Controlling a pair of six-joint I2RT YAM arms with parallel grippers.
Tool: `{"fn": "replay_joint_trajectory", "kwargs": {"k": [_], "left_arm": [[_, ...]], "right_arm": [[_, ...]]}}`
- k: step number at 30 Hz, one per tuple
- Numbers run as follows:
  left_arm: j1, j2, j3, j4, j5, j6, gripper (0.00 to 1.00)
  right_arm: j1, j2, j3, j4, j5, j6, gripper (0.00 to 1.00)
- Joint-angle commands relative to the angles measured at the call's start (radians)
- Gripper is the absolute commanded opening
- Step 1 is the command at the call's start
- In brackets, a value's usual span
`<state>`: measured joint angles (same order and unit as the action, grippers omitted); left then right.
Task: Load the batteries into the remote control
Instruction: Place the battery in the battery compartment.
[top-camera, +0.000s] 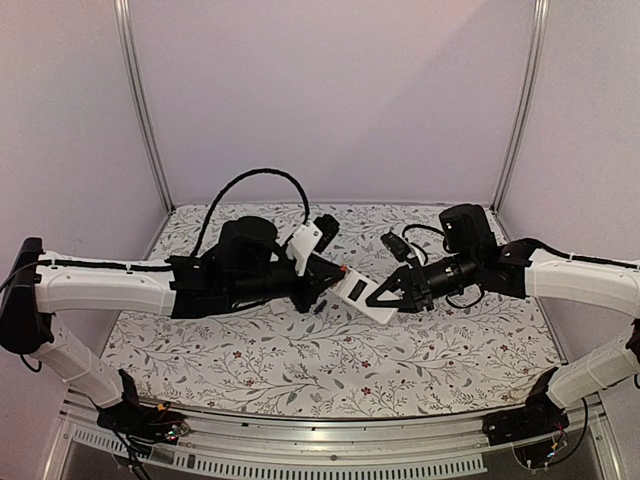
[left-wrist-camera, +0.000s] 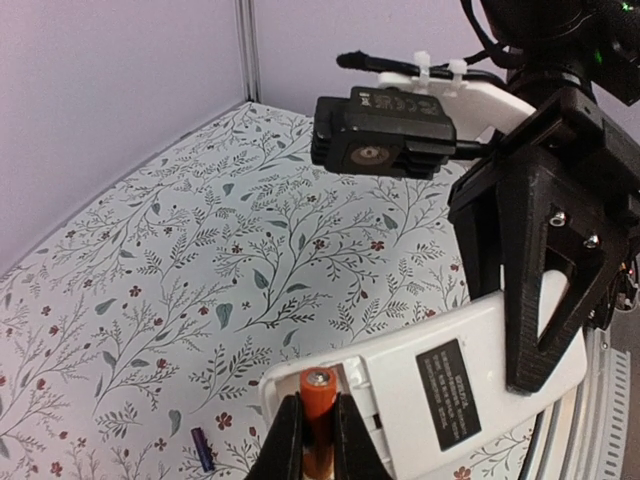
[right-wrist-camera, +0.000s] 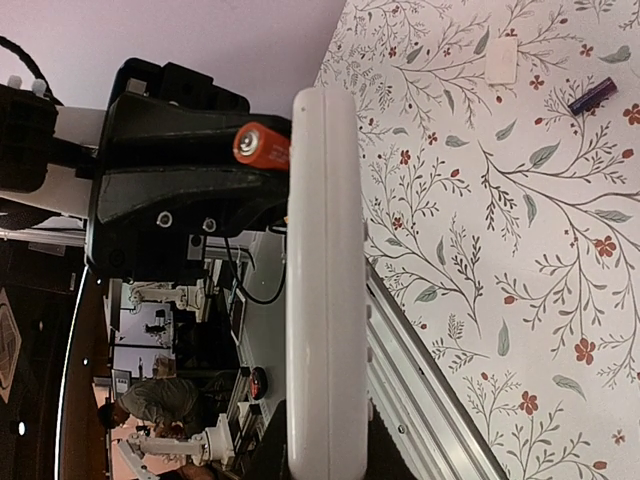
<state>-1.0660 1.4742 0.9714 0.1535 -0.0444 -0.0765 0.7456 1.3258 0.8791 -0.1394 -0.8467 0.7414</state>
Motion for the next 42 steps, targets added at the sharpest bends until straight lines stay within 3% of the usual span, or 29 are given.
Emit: {"fn": "replay_joint_trajectory", "kwargs": {"k": [1, 17, 30, 34, 36, 39, 42], "left_arm": [[-0.011, 0.003, 0.006, -0.053, -0.046, 0.016, 0.09], [-0.011, 0.010, 0.019, -0.071, -0.061, 0.007, 0.23], [-0.009, -0.085, 0.016, -0.048, -0.037, -0.071, 0.60], [0.007, -0.122, 0.000, -0.040, -0.063, -0.163, 0.81], [0.022, -0.145, -0.028, -0.019, -0.073, -0.230, 0.97], [0.033, -0.166, -0.071, 0.009, -0.111, -0.317, 1.00], [0.039, -0.164, -0.081, -0.017, -0.099, -0.303, 1.00]], "right_arm": [[0.006, -0.022, 0.039, 0.019, -0.018, -0.013, 0.00], [0.005, -0.028, 0.040, 0.008, -0.014, -0.023, 0.00], [0.001, -0.018, 0.044, -0.032, 0.030, -0.069, 0.00], [-0.008, -0.015, 0.045, -0.037, 0.047, -0.081, 0.00], [-0.012, -0.009, 0.048, -0.041, 0.047, -0.080, 0.00], [-0.014, 0.005, 0.060, -0.058, 0.050, -0.076, 0.00], [-0.014, 0.018, 0.073, -0.085, 0.049, -0.079, 0.00]]}}
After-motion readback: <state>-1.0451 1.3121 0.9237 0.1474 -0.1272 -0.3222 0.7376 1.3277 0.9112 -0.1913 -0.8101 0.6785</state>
